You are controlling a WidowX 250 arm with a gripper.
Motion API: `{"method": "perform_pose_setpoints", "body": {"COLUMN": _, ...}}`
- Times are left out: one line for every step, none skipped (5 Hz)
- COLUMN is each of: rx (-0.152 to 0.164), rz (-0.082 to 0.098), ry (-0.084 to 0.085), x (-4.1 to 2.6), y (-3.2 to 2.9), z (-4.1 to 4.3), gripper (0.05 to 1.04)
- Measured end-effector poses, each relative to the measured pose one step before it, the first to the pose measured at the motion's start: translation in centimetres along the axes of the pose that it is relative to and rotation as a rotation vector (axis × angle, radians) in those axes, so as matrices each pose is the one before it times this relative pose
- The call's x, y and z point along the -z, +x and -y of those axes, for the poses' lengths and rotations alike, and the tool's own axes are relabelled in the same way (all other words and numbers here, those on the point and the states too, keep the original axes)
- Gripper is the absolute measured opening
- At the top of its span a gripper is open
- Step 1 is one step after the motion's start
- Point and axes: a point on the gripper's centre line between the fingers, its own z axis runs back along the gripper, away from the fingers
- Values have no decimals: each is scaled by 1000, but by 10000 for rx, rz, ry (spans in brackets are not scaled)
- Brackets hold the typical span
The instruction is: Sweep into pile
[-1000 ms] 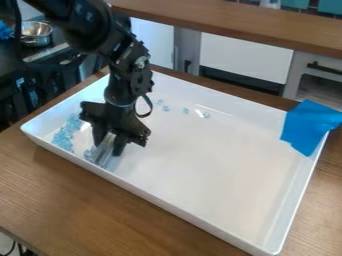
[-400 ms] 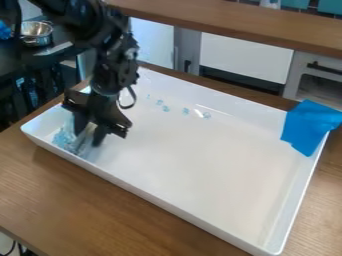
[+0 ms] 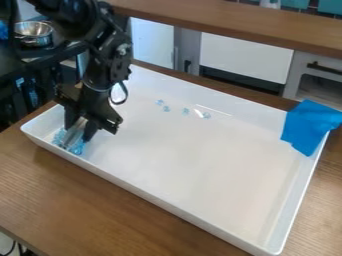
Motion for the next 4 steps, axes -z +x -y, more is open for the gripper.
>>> {"method": "perform_pose_setpoints", "body": {"rx": -116, "rz": 40, "ry": -798, "x": -1522, "y": -134, "z": 542, "gripper": 383}}
{"method": "perform_pose_setpoints", "body": {"rx": 3, "rz": -256, "ry": -1527, "x": -2876, "y": 771, "z": 1797, "gripper": 383}}
{"method": "perform_pose_setpoints", "body": {"rx": 398, "rz": -217, "ry": -1046, "x": -2920, "y": 832, "z": 3420, "gripper": 383}}
{"method": "perform_pose_setpoints", "body": {"rx": 816, "rz": 143, "ry": -656, "x": -1882, "y": 518, "z": 4977, "gripper": 383}}
